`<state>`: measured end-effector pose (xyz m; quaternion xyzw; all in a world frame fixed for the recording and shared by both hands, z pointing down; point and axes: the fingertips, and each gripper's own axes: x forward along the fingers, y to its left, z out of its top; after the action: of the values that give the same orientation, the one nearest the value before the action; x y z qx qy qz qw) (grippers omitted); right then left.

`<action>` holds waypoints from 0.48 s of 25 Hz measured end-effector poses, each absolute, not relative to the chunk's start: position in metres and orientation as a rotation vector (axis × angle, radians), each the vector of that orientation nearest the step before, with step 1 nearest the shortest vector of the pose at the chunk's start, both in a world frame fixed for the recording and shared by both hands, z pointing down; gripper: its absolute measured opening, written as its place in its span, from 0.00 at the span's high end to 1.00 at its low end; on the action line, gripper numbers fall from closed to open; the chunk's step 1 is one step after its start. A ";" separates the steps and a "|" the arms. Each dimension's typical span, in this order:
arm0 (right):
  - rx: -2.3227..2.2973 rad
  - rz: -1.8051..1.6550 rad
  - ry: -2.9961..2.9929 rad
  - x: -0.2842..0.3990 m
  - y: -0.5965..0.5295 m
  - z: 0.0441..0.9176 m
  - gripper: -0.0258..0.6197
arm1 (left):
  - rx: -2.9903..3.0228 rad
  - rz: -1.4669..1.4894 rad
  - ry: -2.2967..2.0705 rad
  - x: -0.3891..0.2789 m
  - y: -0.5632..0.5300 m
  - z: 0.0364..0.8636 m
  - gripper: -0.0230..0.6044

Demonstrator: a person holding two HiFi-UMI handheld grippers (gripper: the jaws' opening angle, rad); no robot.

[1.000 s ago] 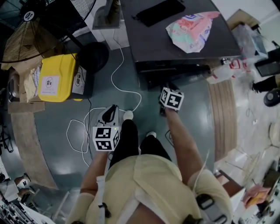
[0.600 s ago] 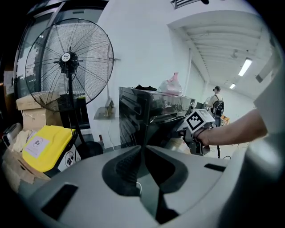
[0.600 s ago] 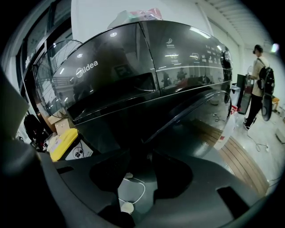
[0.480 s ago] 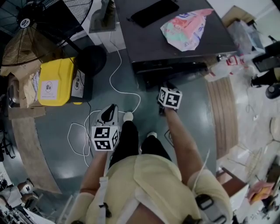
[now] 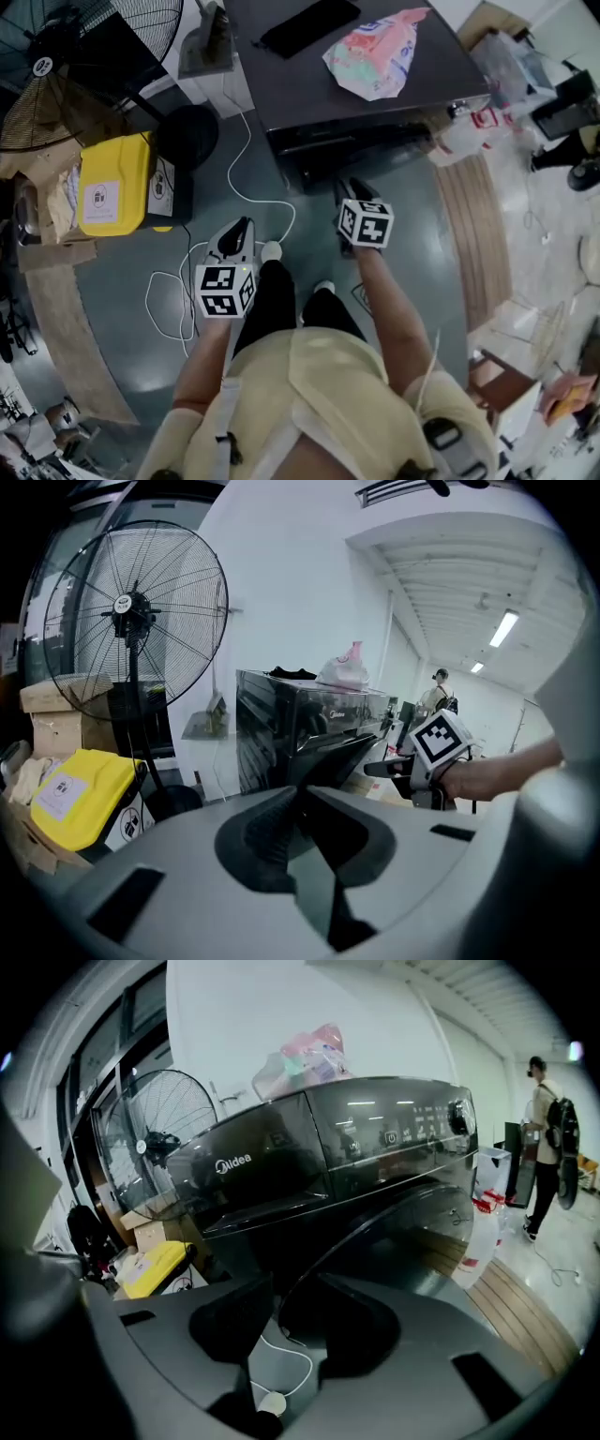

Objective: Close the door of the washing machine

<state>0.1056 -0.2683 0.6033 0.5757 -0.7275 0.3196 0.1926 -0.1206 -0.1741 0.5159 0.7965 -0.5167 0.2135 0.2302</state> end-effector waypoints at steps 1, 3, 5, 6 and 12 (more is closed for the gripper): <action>1.613 0.883 -2.056 0.105 -0.265 0.598 0.74 | 2.196 0.580 -1.416 -0.118 -0.174 0.514 0.93; 1.616 0.862 -2.073 0.107 -0.260 0.588 0.74 | 2.206 0.570 -1.408 -0.114 -0.175 0.511 0.93; 1.622 0.853 -2.089 0.109 -0.255 0.580 0.74 | 2.215 0.565 -1.403 -0.110 -0.175 0.508 0.93; 1.625 0.847 -2.097 0.110 -0.253 0.576 0.75 | 2.218 0.563 -1.401 -0.109 -0.175 0.507 0.93; 1.642 0.806 -2.138 0.114 -0.240 0.554 0.78 | 2.238 0.547 -1.386 -0.099 -0.173 0.503 0.93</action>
<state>0.1138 -0.2400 0.5538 0.5756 -0.7497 0.2826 0.1634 -0.0993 -0.1731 0.5027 0.8111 -0.5023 0.1982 0.2246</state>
